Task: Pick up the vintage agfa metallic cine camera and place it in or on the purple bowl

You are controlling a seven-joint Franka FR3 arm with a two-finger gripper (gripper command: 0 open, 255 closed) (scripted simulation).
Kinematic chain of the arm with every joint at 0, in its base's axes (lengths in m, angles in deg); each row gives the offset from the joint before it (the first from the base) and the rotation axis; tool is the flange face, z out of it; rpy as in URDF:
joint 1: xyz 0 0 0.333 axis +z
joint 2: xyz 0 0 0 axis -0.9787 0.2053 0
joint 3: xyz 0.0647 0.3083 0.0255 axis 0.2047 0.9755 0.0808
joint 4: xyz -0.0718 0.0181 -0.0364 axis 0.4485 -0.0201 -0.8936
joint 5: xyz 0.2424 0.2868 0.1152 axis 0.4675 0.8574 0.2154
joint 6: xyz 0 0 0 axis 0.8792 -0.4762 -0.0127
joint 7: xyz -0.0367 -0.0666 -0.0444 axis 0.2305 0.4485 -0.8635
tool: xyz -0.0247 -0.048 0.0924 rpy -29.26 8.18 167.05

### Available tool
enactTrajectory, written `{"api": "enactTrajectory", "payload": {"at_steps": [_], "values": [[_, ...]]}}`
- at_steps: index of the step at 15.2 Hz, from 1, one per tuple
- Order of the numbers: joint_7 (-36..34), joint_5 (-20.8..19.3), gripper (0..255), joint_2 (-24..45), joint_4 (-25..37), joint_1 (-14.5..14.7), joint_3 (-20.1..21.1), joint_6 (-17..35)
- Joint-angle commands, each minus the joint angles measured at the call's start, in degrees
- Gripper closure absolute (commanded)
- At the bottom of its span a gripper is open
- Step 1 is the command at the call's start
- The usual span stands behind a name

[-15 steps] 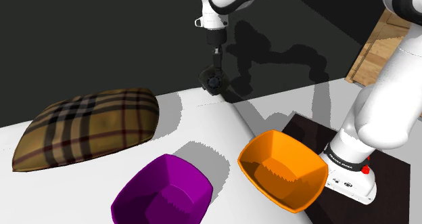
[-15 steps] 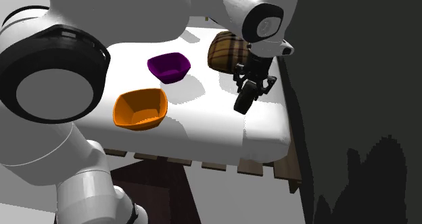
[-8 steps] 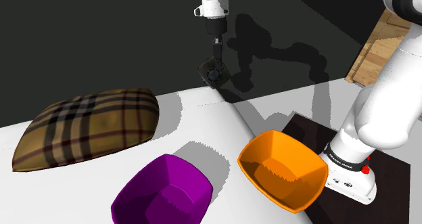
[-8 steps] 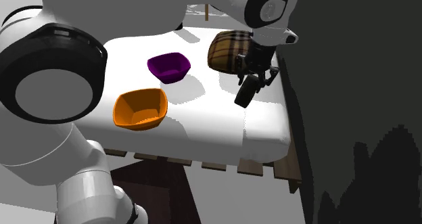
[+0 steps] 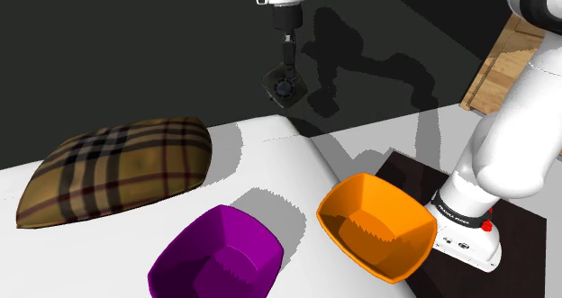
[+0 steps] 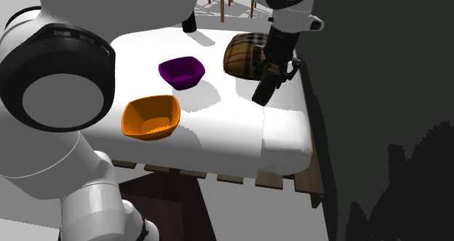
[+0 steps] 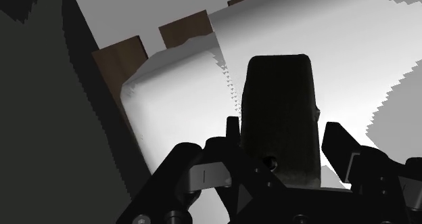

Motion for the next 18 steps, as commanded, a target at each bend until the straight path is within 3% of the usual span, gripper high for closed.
{"api": "enactTrajectory", "payload": {"at_steps": [1,9,18], "values": [[-2.0,0.3,255,-1.0,-0.6,1.0,1.0,-0.2],[-12.5,1.8,255,-3.6,-3.1,6.2,6.4,0.5],[-25.1,2.5,255,-2.0,-0.5,12.2,12.9,0.8]]}}
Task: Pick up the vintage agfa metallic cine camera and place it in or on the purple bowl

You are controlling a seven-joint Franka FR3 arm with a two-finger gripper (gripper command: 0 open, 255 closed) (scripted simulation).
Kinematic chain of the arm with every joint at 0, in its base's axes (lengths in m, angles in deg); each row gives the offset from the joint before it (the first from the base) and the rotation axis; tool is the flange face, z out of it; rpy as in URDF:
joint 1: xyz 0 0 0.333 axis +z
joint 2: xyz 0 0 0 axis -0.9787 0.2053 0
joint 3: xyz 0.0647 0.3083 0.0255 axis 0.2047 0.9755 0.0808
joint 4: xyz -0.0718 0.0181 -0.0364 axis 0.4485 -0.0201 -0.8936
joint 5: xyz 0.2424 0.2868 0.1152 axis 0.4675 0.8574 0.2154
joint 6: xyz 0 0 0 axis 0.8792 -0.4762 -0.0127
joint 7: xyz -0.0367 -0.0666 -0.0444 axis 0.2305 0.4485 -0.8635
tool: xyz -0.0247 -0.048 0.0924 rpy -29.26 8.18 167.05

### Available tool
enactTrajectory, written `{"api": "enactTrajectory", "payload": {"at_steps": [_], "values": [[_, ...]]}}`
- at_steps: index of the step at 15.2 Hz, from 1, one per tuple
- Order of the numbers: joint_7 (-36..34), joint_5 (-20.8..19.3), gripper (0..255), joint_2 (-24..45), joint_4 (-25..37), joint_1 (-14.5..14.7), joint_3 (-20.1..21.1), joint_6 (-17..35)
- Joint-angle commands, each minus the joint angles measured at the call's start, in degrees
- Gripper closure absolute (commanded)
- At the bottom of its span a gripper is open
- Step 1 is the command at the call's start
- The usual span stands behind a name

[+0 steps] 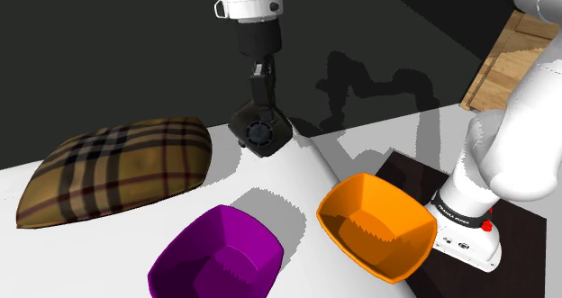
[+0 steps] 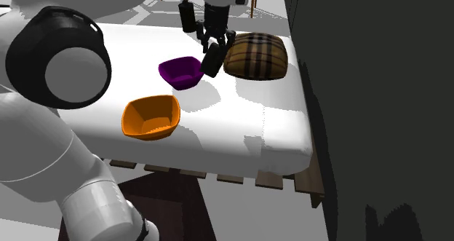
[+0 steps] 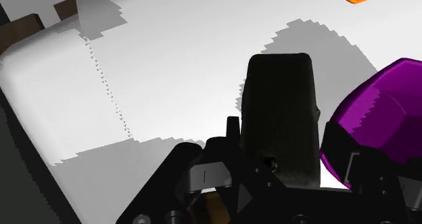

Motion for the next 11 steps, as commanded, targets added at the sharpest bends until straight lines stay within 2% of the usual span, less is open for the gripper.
{"api": "enactTrajectory", "payload": {"at_steps": [1,11], "values": [[-3.2,-0.1,255,1.0,1.2,1.5,1.6,0.2],[-18.4,-3.2,255,9.9,12.1,9.8,8.5,-0.9]]}}
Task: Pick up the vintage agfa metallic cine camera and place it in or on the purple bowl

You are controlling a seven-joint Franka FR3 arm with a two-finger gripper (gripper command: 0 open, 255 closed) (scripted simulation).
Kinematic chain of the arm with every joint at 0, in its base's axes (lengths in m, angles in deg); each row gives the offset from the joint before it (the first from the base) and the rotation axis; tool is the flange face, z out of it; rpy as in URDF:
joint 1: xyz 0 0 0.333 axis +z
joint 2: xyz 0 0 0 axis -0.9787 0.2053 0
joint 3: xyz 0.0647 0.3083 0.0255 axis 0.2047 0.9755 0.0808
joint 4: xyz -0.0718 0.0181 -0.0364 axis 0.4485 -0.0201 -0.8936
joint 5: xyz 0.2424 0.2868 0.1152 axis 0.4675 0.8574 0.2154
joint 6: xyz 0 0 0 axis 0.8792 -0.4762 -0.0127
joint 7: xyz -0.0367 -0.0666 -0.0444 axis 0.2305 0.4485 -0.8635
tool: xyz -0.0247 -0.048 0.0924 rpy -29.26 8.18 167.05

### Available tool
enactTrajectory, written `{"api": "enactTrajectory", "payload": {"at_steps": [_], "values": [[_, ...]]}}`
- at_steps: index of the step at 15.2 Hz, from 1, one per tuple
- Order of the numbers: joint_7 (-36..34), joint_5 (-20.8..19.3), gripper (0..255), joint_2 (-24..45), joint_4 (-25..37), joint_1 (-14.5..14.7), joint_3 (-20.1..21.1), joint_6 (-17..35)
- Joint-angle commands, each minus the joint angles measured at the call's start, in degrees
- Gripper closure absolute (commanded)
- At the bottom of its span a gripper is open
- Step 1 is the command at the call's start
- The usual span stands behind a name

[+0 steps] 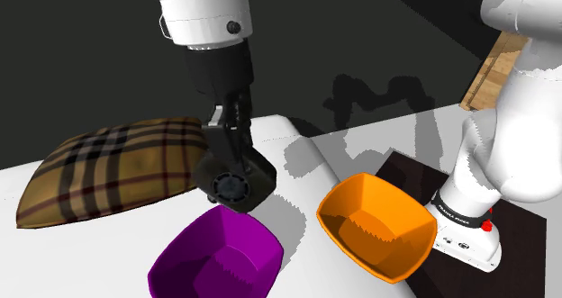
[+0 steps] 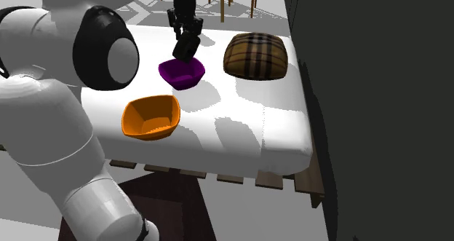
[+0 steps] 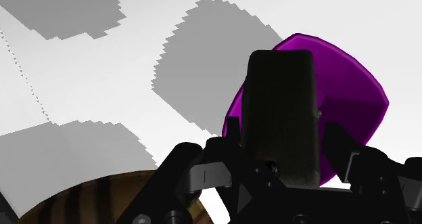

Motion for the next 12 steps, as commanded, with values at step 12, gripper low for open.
{"api": "enactTrajectory", "payload": {"at_steps": [12], "values": [[-8.9,-3.4,255,7.1,4.2,6.4,3.1,3.1]]}}
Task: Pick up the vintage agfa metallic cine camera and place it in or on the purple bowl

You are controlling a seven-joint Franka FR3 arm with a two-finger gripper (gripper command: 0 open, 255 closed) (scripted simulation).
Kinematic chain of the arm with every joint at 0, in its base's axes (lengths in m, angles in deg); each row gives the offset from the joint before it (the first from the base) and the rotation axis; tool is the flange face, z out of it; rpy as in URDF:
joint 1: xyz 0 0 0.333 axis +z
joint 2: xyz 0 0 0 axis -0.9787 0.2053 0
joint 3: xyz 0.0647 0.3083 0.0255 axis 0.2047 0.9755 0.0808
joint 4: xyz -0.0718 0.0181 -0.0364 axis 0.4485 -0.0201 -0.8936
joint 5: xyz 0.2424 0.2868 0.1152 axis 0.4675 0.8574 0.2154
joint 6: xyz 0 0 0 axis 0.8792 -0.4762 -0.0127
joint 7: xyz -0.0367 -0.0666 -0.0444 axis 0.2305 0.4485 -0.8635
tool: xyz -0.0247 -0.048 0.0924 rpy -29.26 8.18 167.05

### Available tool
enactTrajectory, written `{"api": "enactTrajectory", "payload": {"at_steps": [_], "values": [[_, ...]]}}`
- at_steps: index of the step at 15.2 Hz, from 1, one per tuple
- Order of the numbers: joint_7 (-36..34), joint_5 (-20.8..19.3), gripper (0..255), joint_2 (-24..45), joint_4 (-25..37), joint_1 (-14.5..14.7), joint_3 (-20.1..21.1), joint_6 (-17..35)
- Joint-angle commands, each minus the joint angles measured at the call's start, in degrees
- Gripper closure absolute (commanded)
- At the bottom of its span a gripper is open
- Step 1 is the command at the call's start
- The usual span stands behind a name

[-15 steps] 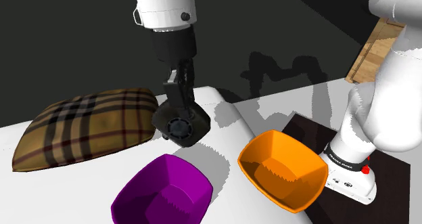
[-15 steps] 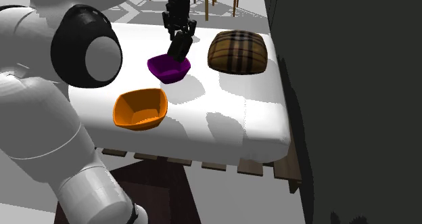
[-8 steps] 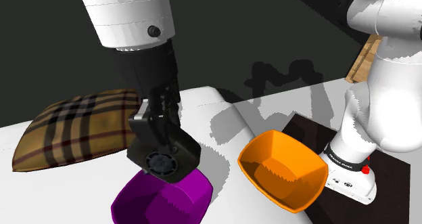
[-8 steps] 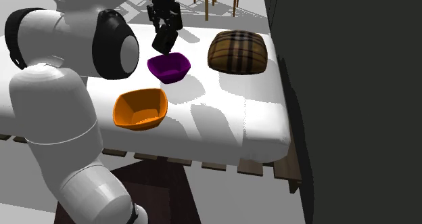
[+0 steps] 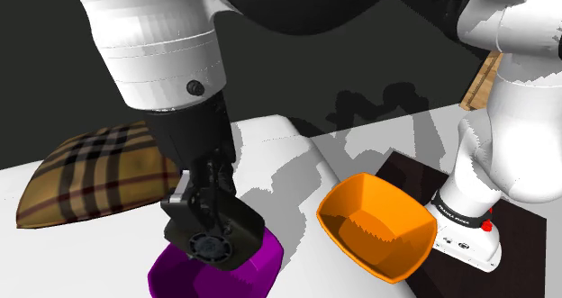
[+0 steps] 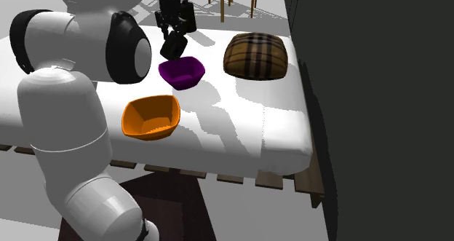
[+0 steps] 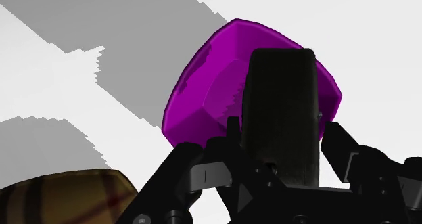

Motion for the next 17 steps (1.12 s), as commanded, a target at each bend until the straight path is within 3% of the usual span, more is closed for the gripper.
{"api": "enactTrajectory", "payload": {"at_steps": [1,12,17], "values": [[0.3,0.3,255,-0.6,-2.3,-0.3,0.0,1.8],[1.3,0.9,255,-1.7,-12.4,-1.0,-0.3,10.8],[1.3,0.9,255,-1.7,-12.4,-1.0,-0.3,10.8]]}}
